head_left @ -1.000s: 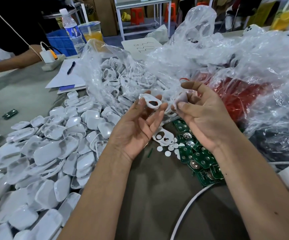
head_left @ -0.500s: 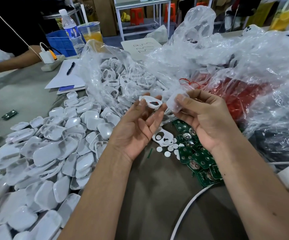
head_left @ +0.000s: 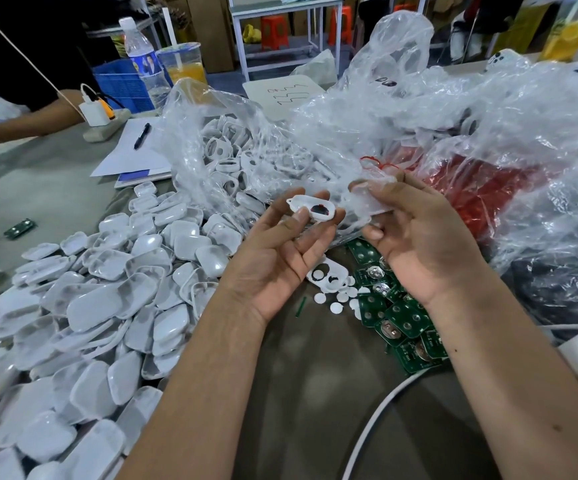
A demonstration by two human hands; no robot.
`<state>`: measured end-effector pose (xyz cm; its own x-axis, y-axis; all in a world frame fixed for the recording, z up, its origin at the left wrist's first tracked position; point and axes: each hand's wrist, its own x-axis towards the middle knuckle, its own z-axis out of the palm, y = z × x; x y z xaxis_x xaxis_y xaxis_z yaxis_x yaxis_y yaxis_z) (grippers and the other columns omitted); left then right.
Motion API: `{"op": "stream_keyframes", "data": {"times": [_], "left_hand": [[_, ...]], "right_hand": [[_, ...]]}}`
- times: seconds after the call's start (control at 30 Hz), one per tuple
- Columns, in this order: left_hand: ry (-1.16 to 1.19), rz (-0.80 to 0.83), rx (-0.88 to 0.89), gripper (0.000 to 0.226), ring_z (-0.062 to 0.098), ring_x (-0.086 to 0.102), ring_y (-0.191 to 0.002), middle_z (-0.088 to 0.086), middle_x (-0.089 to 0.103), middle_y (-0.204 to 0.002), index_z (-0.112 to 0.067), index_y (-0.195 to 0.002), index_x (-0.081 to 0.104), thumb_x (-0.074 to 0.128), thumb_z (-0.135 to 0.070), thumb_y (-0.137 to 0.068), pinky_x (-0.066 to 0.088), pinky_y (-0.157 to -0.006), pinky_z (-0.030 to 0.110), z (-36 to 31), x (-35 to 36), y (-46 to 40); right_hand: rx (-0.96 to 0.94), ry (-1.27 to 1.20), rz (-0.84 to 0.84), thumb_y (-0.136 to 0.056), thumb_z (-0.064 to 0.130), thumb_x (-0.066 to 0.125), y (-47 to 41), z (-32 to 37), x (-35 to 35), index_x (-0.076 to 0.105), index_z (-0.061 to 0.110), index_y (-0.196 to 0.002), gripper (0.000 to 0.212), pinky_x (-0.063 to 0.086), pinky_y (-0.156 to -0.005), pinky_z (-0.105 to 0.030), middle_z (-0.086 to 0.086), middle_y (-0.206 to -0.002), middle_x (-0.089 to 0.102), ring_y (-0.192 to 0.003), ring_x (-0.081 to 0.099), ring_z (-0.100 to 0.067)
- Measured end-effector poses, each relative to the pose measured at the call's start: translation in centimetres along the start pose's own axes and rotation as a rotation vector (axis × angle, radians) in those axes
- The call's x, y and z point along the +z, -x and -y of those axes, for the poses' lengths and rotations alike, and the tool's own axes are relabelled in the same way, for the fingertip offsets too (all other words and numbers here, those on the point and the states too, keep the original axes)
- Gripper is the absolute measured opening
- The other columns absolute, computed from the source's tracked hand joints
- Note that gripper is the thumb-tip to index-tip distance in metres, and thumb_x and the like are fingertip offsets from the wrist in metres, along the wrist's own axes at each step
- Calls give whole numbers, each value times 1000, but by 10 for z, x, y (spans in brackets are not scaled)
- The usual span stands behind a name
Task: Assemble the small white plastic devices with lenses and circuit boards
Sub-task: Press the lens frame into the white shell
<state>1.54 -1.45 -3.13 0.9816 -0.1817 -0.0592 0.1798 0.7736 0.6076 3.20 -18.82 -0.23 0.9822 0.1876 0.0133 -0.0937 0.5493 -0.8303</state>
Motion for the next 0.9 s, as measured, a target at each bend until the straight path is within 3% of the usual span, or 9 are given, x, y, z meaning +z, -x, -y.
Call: {"op": "stream_keyframes", "data": {"times": [0.13, 0.2, 0.3, 0.4, 0.47, 0.53, 0.63, 0.8, 0.9], "left_hand": [[0, 52, 10, 36, 40, 71, -111, 19, 68, -131, -13, -112, 65, 59, 11, -86, 62, -86, 38, 2, -2, 1], [6, 69, 14, 39, 40, 71, -110, 19, 68, -130, -12, -110, 66, 58, 15, -84, 61, -89, 41, 3, -2, 1], [11, 81, 12, 40, 41, 71, -109, 21, 67, -133, -11, -105, 69, 62, 18, -79, 58, -97, 44, 4, -2, 1], [3, 74, 26, 42, 37, 72, -106, 21, 68, -129, -10, -106, 67, 65, 17, -74, 59, -95, 44, 5, -3, 0], [-17, 55, 35, 45, 35, 73, -103, 19, 71, -121, -10, -109, 65, 66, 17, -73, 60, -92, 43, 5, -4, -1], [-30, 46, 34, 46, 35, 74, -100, 19, 71, -116, -10, -111, 65, 65, 18, -74, 60, -92, 43, 4, -4, -1], [-32, 51, 34, 46, 37, 74, -100, 22, 71, -113, -8, -107, 67, 67, 21, -71, 61, -90, 44, 4, -4, -2], [-129, 43, 83, 44, 34, 75, -98, 18, 74, -109, -9, -102, 67, 64, 23, -71, 63, -82, 40, 6, -3, -2], [-147, 56, 92, 43, 34, 75, -96, 16, 75, -107, -10, -99, 69, 65, 23, -71, 63, -79, 38, 6, -3, -1]], "right_hand": [[-78, -18, 71, -94, 3, 57, 1, 2, -4, 52, 19, -73, 26, 50, -75, -29, -5, -91, 74, -90, 67, -19], [-97, -6, 107, -94, 17, 66, 1, 1, -3, 56, 17, -75, 21, 49, -70, -30, -4, -80, 64, -76, 63, -18], [-121, 90, 88, -92, 41, 66, 1, -2, 0, 64, 15, -74, 32, 48, -61, -29, -1, -75, 60, -68, 56, -17], [-214, 268, 39, -96, 14, 67, -3, -8, 0, 71, 12, -87, 10, 51, -59, -30, -2, -76, 62, -66, 58, -18], [-289, 446, 35, -93, 0, 67, -5, -12, -1, 69, 13, -100, 15, 52, -62, -32, -7, -79, 65, -67, 62, -23], [-313, 518, 34, -90, 1, 72, -5, -15, -1, 66, 17, -108, 26, 58, -67, -37, -17, -86, 71, -77, 73, -35], [-313, 535, -44, -82, 8, 81, -4, -16, -2, 68, 18, -103, 27, 64, -76, -41, -8, -83, 77, -83, 78, -31], [-310, 506, -102, -83, 5, 84, -5, -13, -2, 75, 14, -85, 13, 54, -61, -20, -6, -77, 78, -65, 71, -12], [-290, 461, -103, -89, 3, 78, -5, -12, -1, 77, 12, -87, 9, 52, -59, -18, -8, -80, 78, -65, 69, -12]]}}
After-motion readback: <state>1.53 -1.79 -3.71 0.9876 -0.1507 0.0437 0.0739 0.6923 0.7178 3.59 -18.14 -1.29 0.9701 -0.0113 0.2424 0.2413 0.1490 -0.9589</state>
